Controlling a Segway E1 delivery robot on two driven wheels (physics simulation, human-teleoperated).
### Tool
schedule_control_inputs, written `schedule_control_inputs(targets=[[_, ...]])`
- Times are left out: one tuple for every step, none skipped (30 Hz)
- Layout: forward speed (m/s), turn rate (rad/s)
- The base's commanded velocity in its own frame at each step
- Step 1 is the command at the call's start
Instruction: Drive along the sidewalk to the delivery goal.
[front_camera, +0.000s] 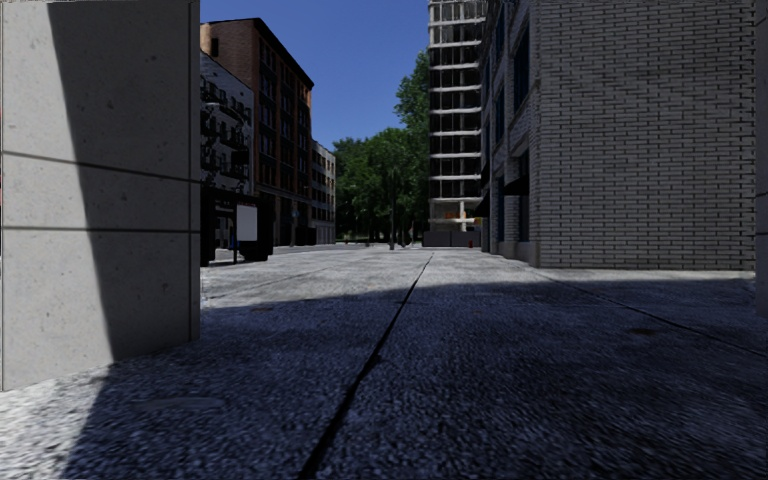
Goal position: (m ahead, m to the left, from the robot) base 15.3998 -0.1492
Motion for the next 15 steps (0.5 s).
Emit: schedule_control_inputs(targets=[[2.00,0.26],[2.00,0.26],[2.00,0.26],[2.00,0.26],[2.00,0.20],[2.00,0.00],[2.00,0.00],[2.00,0.00],[2.00,0.00],[2.00,0.00],[2.00,0.00],[2.00,0.00],[2.00,0.00],[2.00,0.00],[2.00,0.00]])
